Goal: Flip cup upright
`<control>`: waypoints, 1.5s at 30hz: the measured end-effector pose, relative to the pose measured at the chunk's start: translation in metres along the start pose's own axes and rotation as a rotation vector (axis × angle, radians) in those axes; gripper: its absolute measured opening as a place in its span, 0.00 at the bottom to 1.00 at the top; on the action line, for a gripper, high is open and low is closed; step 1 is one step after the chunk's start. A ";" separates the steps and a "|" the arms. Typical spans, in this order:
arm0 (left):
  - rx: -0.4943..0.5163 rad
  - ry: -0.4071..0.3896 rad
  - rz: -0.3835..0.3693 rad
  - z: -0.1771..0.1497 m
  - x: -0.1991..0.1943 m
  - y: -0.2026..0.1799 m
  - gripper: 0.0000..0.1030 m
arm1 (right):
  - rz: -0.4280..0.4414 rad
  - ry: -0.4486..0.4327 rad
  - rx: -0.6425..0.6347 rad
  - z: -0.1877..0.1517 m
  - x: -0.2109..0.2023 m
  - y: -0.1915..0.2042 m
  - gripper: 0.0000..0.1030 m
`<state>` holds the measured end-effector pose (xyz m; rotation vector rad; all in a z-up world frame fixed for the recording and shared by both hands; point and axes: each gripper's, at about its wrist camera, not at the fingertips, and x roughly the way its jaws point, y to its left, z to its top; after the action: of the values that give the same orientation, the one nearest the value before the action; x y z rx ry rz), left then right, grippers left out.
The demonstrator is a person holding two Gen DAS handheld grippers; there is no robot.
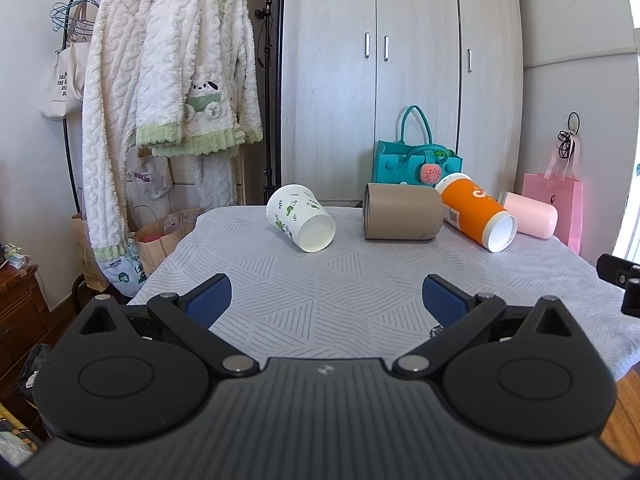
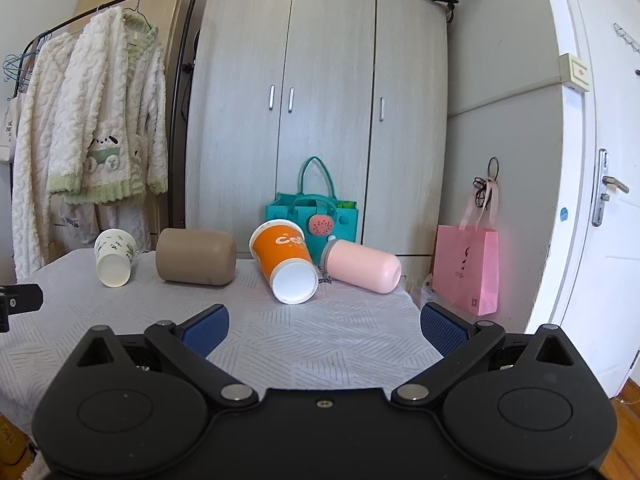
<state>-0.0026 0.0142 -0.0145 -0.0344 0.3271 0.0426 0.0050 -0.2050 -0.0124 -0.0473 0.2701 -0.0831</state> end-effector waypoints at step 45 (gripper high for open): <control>0.121 0.301 -0.280 0.120 0.043 -0.051 1.00 | 0.430 0.096 -0.103 0.097 -0.006 -0.075 1.00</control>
<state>0.0793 -0.0299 0.0867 0.0337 0.6226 -0.2617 0.0193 -0.2755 0.0868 -0.0865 0.3751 0.3573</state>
